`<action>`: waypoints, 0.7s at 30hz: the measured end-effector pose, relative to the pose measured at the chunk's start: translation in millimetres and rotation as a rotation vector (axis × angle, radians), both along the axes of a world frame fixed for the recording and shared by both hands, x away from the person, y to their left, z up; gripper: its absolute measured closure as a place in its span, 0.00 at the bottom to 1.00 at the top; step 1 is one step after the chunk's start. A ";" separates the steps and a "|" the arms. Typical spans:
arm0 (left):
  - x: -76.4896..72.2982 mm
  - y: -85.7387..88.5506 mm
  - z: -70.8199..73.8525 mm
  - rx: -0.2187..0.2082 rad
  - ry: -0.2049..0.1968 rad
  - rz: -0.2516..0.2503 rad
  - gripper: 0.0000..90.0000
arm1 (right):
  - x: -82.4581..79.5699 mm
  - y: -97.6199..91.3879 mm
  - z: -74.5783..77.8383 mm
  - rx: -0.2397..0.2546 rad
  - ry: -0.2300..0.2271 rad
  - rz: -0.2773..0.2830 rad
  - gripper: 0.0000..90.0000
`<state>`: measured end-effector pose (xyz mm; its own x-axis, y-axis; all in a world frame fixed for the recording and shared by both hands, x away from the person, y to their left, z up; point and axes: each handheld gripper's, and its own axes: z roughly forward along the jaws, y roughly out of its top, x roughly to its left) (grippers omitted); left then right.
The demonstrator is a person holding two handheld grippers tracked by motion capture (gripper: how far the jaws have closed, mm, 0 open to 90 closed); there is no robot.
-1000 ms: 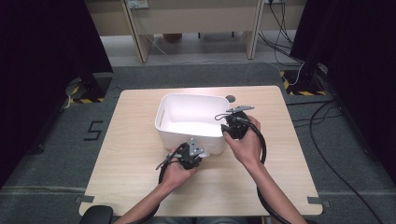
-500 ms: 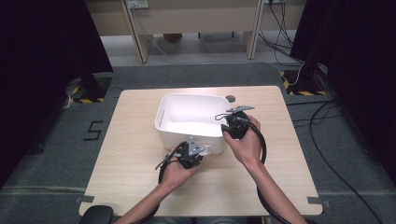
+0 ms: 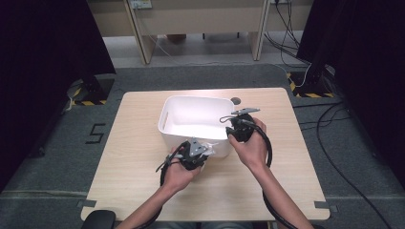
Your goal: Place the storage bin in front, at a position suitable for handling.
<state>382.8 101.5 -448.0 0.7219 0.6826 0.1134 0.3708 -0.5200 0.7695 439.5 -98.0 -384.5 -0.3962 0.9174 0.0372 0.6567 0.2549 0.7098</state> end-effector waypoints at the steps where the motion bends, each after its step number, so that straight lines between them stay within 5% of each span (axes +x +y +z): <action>1: -0.3 0.3 1.7 -0.001 -0.002 -0.001 0.89 | 0.0 0.2 0.1 0.000 0.001 -0.001 0.74; 21: -2.3 2.8 14.7 -0.022 -0.035 -0.005 0.89 | 4.8 -2.3 1.7 0.010 0.018 -0.005 0.72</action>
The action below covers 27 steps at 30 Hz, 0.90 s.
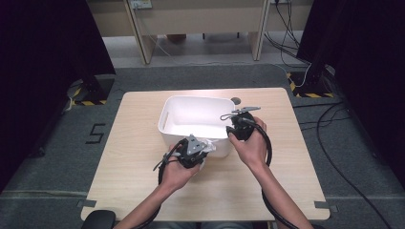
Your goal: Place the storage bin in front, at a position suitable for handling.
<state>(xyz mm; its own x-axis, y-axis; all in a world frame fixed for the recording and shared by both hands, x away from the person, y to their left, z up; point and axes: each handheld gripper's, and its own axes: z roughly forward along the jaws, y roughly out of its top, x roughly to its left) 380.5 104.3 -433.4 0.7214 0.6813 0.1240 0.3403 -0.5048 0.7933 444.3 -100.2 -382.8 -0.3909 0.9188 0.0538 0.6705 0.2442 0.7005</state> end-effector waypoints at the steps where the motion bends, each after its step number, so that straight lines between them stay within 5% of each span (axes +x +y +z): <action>1: 0.2 0.3 -0.1 0.001 0.000 0.000 0.89 | 0.0 -0.5 0.8 0.013 0.005 -0.004 0.72; 11: 2.0 0.2 0.7 0.010 0.001 0.003 0.89 | -3.0 -3.5 10.4 0.032 0.007 -0.020 0.81; 27: 5.6 -10.8 4.3 0.010 0.005 -0.010 0.89 | -3.0 -2.1 8.8 0.035 0.000 -0.021 0.82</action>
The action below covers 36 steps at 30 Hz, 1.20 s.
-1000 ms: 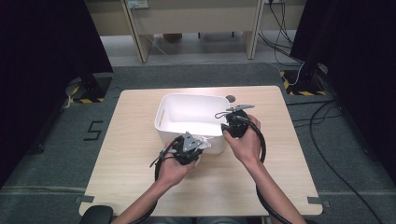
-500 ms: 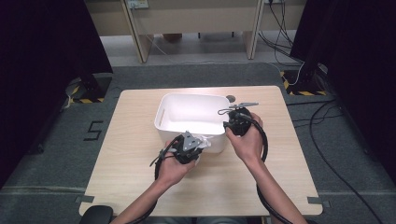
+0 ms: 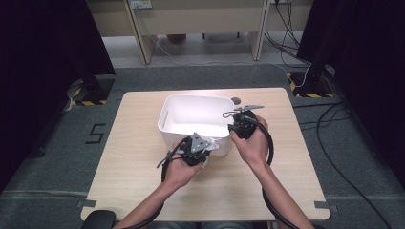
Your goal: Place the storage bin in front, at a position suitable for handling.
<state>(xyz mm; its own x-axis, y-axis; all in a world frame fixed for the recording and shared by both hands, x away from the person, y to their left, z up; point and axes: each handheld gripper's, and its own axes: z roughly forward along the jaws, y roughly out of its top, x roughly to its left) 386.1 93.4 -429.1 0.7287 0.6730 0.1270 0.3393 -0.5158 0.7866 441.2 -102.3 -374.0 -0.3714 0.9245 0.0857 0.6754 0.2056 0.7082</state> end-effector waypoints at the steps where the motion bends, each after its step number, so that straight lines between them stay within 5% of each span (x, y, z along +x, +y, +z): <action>1: 0.2 -0.5 0.3 0.001 0.001 -0.001 0.89 | 0.0 0.3 0.0 -0.001 -0.001 0.000 0.82; 19: 1.7 -8.8 -1.8 0.007 0.005 -0.013 0.89 | -0.1 1.3 -0.1 -0.004 -0.008 0.007 0.82; 36: 4.3 -13.4 -23.7 0.054 0.023 -0.013 0.89 | -0.6 2.5 -0.1 -0.006 -0.013 0.009 0.82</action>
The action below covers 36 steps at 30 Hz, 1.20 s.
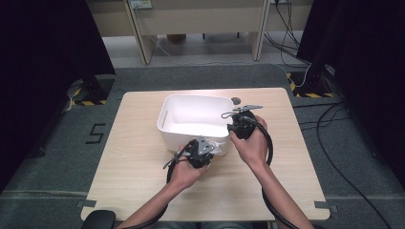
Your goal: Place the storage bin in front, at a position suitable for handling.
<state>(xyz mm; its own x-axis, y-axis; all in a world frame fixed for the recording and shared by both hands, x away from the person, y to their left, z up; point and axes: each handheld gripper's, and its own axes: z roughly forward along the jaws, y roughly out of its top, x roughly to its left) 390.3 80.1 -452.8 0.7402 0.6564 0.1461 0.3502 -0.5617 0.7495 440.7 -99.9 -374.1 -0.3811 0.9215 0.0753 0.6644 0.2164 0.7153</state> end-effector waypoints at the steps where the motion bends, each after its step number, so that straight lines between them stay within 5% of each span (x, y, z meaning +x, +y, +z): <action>1: 0.4 0.0 -1.1 0.005 0.002 -0.003 0.89 | 0.0 0.0 0.0 0.000 0.000 0.000 0.83; 20: 5.9 -3.8 -26.7 0.083 0.043 -0.002 0.89 | -0.2 0.9 0.0 -0.002 -0.003 0.003 0.83; 36: 6.8 -22.9 -28.3 0.104 0.045 -0.034 0.89 | -0.6 1.9 0.1 -0.003 -0.003 -0.005 0.83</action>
<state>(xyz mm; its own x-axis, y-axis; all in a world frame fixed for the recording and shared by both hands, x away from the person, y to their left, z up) 397.1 57.2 -481.0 0.7693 0.6135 0.1781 0.3617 -0.6481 0.6702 440.0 -98.0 -374.0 -0.3768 0.9235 0.0718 0.6634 0.2149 0.7168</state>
